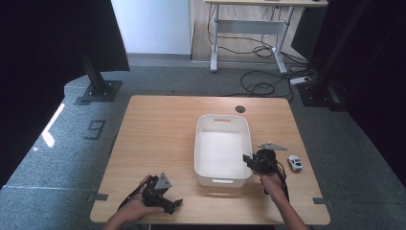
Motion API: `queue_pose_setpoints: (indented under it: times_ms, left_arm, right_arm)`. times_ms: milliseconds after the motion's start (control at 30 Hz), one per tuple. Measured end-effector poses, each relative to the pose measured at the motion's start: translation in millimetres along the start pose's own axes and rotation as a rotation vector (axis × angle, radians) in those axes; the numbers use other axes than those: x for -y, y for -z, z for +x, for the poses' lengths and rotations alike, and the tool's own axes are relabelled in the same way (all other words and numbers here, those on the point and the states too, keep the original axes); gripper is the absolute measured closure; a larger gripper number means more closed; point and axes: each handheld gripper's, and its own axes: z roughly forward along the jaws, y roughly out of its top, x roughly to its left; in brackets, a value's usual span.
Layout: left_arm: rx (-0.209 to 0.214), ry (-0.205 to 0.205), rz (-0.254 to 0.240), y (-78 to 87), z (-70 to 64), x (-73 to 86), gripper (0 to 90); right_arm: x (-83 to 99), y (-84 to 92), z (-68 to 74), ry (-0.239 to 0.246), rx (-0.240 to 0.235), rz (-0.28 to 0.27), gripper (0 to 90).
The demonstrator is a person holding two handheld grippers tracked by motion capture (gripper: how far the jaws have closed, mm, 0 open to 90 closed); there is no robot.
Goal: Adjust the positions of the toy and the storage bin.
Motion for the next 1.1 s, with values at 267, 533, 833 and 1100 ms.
queue_pose_setpoints:
  times_ms: [267, 533, 833, 1100]
  left_arm:
    - [0.000, 0.000, 0.000, 0.0, 0.0, 0.0, 0.0]
    - [0.000, 0.000, 0.000, 0.0, 0.0, -0.1, 0.0]
    - [0.001, 0.000, -0.001, 0.0, 0.1, 0.0, 0.0]
    - [0.001, 0.000, -0.001, 0.0, 0.1, 0.0, 0.0]
  right_arm:
    - [-0.1, -0.7, 1.9, -0.002, 0.002, -0.002, 65.3]
    - [0.7, -1.6, 1.3, 0.015, -0.012, -0.017, 61.4]
    - [0.4, 10.4, -8.2, 0.071, -0.050, -0.099, 34.7]
    - [1.9, 22.8, -15.6, 0.084, -0.057, -0.118, 30.0]
